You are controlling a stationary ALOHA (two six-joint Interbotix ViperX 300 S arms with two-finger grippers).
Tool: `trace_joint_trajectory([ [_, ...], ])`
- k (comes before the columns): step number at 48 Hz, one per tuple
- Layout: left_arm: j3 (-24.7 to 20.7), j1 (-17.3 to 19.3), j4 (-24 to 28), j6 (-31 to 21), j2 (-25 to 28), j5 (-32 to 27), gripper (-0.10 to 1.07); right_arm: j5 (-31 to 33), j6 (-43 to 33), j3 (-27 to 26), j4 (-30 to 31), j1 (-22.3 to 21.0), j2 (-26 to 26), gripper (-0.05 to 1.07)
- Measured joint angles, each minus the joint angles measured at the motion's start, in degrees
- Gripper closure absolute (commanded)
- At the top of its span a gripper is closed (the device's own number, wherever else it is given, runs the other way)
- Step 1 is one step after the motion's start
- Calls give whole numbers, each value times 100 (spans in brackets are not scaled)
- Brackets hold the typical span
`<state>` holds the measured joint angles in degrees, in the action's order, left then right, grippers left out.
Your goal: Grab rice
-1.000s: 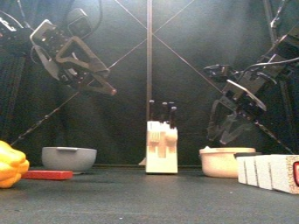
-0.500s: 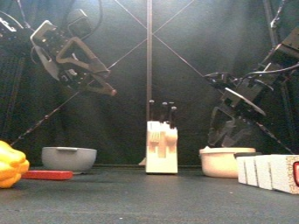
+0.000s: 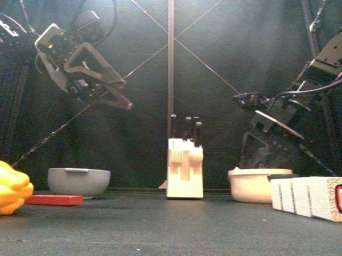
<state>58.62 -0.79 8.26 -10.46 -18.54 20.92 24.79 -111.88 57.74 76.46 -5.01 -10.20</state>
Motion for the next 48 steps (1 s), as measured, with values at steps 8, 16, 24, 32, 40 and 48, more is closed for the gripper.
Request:
trace_joint_trajectory([
  [8,0,-9,0,-9,0,0,1,-70,9,-53,9,-53,123,0],
  [16,9,-9,0,0,0,9,1,-193,9,-62,18,-132,176,0],
  [24,9,-9,0,0,0,9,1,-290,9,-62,44,-202,193,0],
  [32,9,-9,0,0,0,0,1,-369,0,-62,132,-272,211,1],
  [40,9,-9,0,-9,0,9,1,-492,0,-62,229,-369,246,1],
  [48,9,0,9,0,0,9,1,-606,9,-62,255,-448,272,8],
])
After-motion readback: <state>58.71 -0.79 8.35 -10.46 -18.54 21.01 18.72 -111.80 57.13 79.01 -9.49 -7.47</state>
